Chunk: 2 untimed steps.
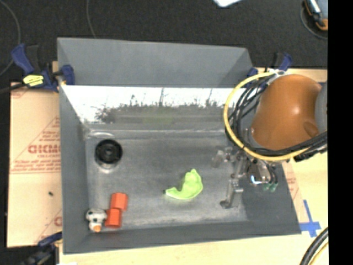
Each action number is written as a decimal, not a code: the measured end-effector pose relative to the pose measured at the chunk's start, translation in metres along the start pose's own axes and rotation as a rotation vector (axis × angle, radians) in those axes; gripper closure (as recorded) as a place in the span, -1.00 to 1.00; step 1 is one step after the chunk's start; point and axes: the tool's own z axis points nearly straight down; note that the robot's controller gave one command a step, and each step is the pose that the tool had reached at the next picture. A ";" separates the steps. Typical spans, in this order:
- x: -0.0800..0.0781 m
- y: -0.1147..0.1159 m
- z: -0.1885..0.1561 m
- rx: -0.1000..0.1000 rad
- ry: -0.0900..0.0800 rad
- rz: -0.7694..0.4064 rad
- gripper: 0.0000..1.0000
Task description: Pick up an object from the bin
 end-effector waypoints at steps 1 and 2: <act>-0.002 0.000 -0.004 0.001 -0.009 -0.002 -1.00; -0.005 0.047 0.077 0.001 -0.010 -0.096 -1.00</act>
Offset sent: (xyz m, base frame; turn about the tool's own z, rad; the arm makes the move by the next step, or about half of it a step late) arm 0.0050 0.0888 -0.1502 -0.1723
